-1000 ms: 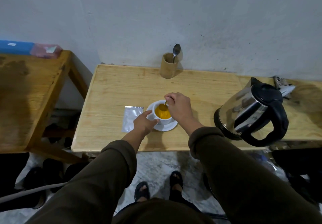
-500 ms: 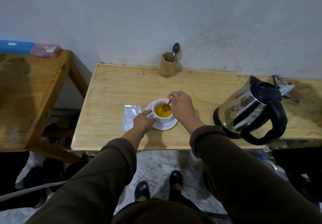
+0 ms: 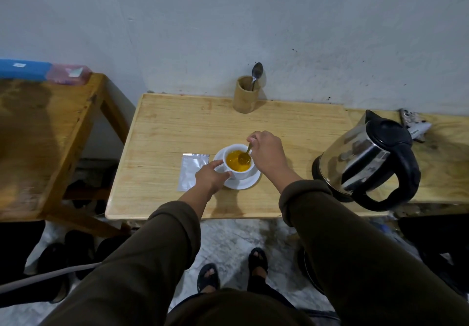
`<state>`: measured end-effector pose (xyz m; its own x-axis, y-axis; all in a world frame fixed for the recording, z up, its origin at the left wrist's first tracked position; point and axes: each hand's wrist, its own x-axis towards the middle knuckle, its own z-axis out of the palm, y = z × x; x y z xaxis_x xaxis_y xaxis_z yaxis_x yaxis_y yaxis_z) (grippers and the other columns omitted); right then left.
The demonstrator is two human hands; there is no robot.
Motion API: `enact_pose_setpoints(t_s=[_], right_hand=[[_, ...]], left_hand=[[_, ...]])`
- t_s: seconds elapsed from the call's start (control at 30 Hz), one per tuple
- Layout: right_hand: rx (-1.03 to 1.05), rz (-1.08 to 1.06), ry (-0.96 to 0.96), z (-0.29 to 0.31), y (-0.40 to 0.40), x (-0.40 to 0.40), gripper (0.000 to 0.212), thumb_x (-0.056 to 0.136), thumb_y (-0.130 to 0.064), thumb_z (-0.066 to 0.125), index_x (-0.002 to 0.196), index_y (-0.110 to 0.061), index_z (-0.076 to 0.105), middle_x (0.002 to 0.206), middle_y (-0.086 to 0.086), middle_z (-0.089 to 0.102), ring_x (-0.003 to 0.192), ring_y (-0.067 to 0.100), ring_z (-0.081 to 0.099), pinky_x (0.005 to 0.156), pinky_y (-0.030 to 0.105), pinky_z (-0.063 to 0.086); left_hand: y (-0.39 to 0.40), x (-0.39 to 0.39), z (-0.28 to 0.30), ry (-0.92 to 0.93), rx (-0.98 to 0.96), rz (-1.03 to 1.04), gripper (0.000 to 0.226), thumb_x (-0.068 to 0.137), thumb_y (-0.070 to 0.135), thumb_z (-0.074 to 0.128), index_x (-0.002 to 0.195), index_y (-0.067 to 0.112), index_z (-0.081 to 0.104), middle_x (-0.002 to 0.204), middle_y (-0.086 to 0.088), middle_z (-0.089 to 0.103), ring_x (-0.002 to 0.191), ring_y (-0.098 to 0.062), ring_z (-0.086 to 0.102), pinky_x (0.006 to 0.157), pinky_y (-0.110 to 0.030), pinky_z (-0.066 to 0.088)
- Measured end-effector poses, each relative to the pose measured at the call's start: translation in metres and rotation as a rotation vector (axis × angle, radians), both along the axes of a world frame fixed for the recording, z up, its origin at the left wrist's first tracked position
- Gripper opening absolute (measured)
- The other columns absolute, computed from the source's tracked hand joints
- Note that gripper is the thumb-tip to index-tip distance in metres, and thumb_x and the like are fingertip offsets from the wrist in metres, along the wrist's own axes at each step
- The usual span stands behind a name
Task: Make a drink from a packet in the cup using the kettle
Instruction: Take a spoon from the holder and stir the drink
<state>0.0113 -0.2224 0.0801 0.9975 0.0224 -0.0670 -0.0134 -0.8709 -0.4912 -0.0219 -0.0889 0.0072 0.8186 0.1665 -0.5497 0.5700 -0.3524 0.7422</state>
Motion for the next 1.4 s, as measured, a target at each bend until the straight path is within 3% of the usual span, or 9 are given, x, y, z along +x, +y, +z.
enact_pose_setpoints(t_s=[0.13,0.37,0.53,0.7,0.83,0.97,1.07,1.23,1.4], right_hand=[[0.023,0.047,0.001,-0.004,0.004,-0.003,0.029,0.096,-0.008,0.041,0.107,-0.004,0.068,0.112,0.019,0.065,0.105,0.033,0.059,0.092,0.038,0.048],[0.165,0.052,0.07,-0.001,0.007,-0.003,0.028,0.094,-0.009,0.041,0.096,-0.004,0.069,0.103,0.015,0.071,0.101,0.027,0.062,0.09,0.034,0.049],[0.047,0.043,0.044,-0.002,0.001,0.001,0.027,0.097,-0.01,0.04,0.1,-0.005,0.066,0.109,0.013,0.064,0.104,0.027,0.058,0.081,0.027,0.042],[0.125,0.003,0.028,-0.007,-0.002,-0.001,0.029,0.097,-0.01,0.042,0.108,-0.007,0.068,0.115,0.015,0.064,0.107,0.028,0.06,0.091,0.031,0.045],[0.215,0.027,0.05,-0.003,0.002,-0.005,0.027,0.095,-0.008,0.044,0.101,-0.005,0.07,0.107,0.014,0.07,0.102,0.026,0.064,0.094,0.033,0.048],[0.222,0.034,0.09,0.0,0.0,-0.002,0.026,0.095,-0.009,0.043,0.093,-0.005,0.068,0.1,0.012,0.07,0.097,0.026,0.064,0.086,0.034,0.05],[0.096,0.031,0.054,-0.001,-0.004,0.002,0.026,0.096,-0.011,0.041,0.097,-0.006,0.067,0.107,0.013,0.065,0.101,0.026,0.059,0.079,0.028,0.042],[0.079,0.057,0.031,-0.002,-0.001,-0.001,0.028,0.097,-0.008,0.043,0.109,-0.008,0.068,0.117,0.012,0.065,0.109,0.026,0.06,0.094,0.032,0.047],[0.202,0.073,0.08,-0.002,0.002,-0.002,0.026,0.095,-0.011,0.044,0.097,-0.006,0.07,0.103,0.012,0.072,0.099,0.025,0.065,0.092,0.035,0.05]], left_hand=[[-0.001,0.0,-0.001,0.002,0.013,-0.004,0.059,0.084,0.033,0.067,0.139,0.025,0.048,0.145,-0.009,0.048,0.13,-0.027,0.048,0.102,-0.034,0.044],[-0.001,0.001,-0.002,-0.001,0.014,-0.004,0.058,0.084,0.032,0.067,0.139,0.025,0.048,0.145,-0.009,0.047,0.13,-0.026,0.048,0.101,-0.033,0.044],[0.0,0.001,-0.003,0.0,0.012,-0.012,0.059,0.083,0.034,0.068,0.138,0.026,0.048,0.145,-0.01,0.047,0.129,-0.028,0.049,0.104,-0.038,0.046],[0.0,0.002,-0.003,0.001,0.013,-0.015,0.059,0.083,0.033,0.068,0.139,0.026,0.048,0.145,-0.01,0.047,0.129,-0.028,0.048,0.101,-0.036,0.046],[0.0,0.001,-0.003,0.006,0.008,-0.014,0.06,0.084,0.033,0.067,0.139,0.027,0.047,0.145,-0.009,0.046,0.129,-0.026,0.048,0.095,-0.032,0.046],[0.001,0.001,-0.002,0.007,0.016,-0.021,0.06,0.083,0.035,0.068,0.139,0.027,0.047,0.146,-0.009,0.046,0.129,-0.027,0.048,0.099,-0.035,0.047],[0.001,0.002,-0.001,0.012,0.015,-0.027,0.06,0.083,0.035,0.068,0.139,0.027,0.047,0.145,-0.01,0.047,0.128,-0.028,0.05,0.096,-0.035,0.047],[0.0,0.003,0.0,0.014,0.012,-0.021,0.06,0.084,0.033,0.067,0.139,0.026,0.046,0.144,-0.011,0.048,0.127,-0.028,0.05,0.092,-0.032,0.047],[0.001,0.002,-0.001,0.011,0.005,-0.015,0.06,0.084,0.033,0.068,0.139,0.026,0.047,0.144,-0.011,0.048,0.128,-0.026,0.049,0.095,-0.032,0.046]])
